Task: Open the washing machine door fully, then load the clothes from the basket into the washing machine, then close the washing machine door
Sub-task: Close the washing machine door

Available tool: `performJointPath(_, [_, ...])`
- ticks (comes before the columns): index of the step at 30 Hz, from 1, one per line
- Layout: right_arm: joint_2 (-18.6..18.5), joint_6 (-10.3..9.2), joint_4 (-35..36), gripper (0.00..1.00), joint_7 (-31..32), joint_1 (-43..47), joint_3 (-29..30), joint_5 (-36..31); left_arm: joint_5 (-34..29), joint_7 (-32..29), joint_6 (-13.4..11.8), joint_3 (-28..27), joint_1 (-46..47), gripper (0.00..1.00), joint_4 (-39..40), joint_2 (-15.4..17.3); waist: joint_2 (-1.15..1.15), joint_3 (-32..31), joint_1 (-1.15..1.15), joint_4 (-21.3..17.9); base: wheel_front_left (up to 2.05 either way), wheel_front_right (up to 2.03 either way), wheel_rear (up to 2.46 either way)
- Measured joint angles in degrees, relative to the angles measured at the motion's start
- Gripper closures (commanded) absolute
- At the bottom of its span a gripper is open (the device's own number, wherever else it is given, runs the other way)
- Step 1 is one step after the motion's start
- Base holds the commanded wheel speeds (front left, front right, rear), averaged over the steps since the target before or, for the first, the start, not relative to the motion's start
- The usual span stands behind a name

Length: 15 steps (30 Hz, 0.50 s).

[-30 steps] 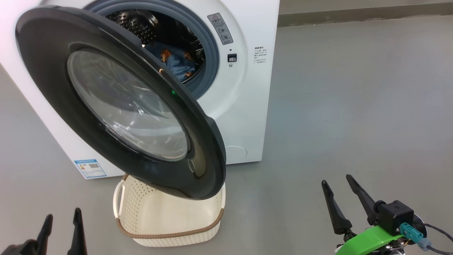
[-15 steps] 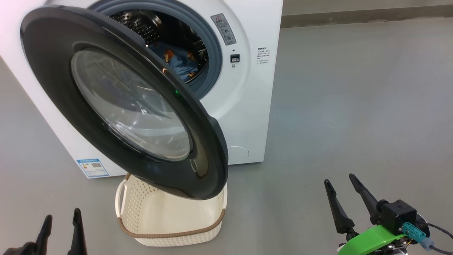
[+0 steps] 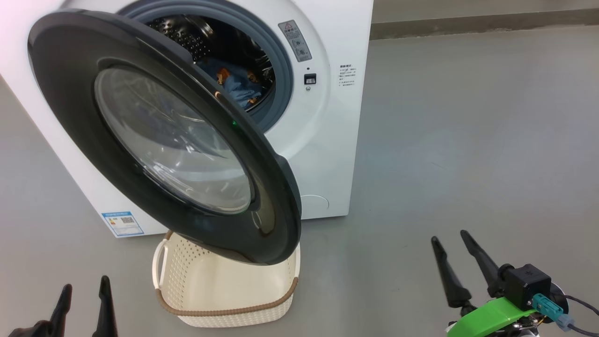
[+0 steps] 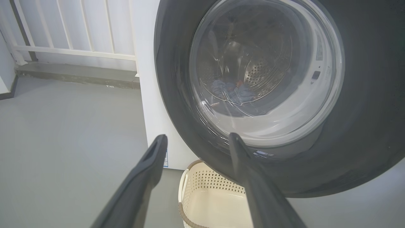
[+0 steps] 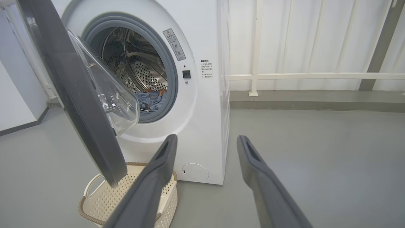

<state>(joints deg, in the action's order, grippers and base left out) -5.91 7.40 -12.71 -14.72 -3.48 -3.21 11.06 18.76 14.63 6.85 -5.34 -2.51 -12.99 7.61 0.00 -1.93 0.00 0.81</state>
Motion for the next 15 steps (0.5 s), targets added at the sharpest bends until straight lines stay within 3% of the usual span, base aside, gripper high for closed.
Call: performJointPath(15, [0.09, 0.0, 0.01, 1.0, 0.0, -0.01, 0.52, 0.0, -0.92, 0.0, 0.25, -0.48, -0.01, 0.0, 0.19, -0.52, 0.0, 0.14, 0.0, 0.56, 0.0, 0.0, 0.0])
